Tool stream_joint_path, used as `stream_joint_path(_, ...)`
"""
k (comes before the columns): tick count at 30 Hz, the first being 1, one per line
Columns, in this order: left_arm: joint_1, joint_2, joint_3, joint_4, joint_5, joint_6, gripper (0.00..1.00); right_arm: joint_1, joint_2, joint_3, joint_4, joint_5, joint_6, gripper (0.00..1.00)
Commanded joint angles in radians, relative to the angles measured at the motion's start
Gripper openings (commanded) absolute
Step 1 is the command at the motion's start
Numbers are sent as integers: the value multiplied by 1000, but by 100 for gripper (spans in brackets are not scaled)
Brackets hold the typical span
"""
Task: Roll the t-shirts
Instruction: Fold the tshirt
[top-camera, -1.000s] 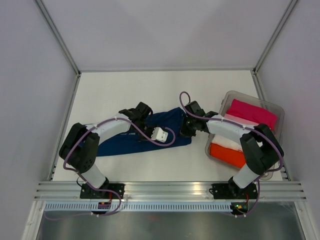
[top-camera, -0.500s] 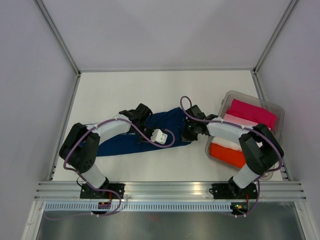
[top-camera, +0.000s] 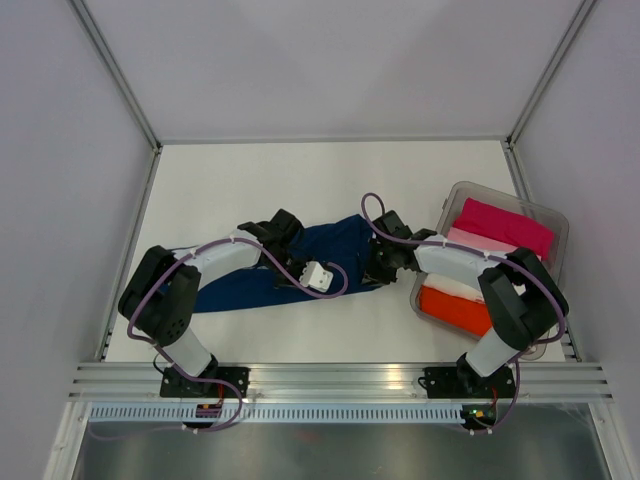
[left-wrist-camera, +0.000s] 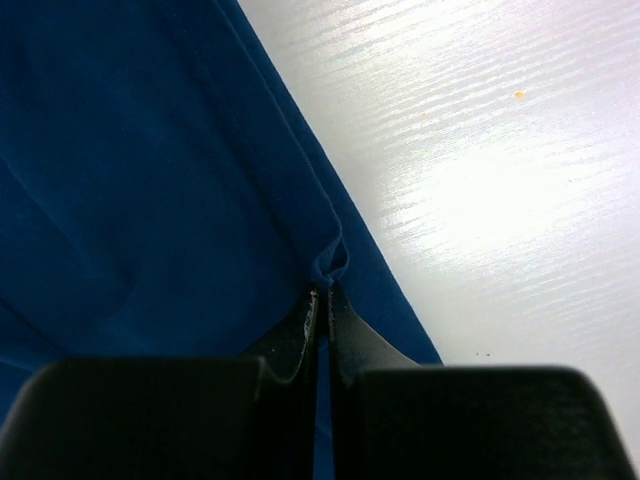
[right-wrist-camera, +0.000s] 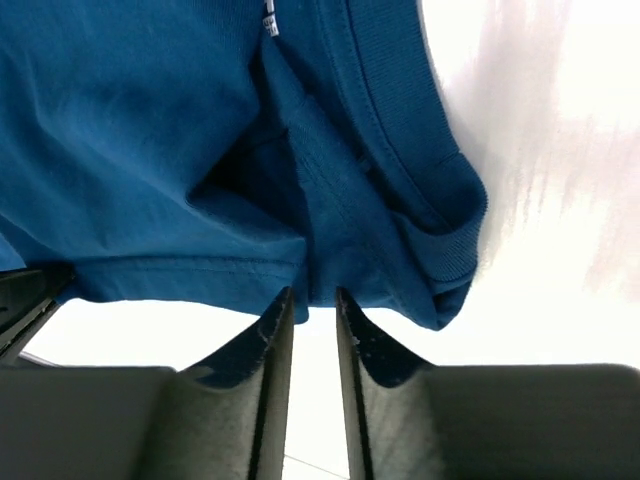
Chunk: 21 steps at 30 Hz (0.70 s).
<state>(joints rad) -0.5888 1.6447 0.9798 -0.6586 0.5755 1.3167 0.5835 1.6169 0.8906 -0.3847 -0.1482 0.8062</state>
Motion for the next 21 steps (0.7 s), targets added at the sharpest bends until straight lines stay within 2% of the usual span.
stream_joint_path(1,6,-13,5,-18,24,36,8,1,-57,71,-31,45,-34,31)
stream_joint_path(5,6,-13,20,-18,29,19,8,-10,-48,232,-89,79,-93,34)
stream_joint_path(9,6,-13,19,-18,29,12,8,-62,3,317,-86,91,-122,34)
stream_joint_path(17,6,-17,19,-16,43,-11,8,-114,291,594,-100,131,-231,37)
stream_joint_path(21,6,-13,20,-12,44,-19,9,-134,385,645,-97,142,-233,38)
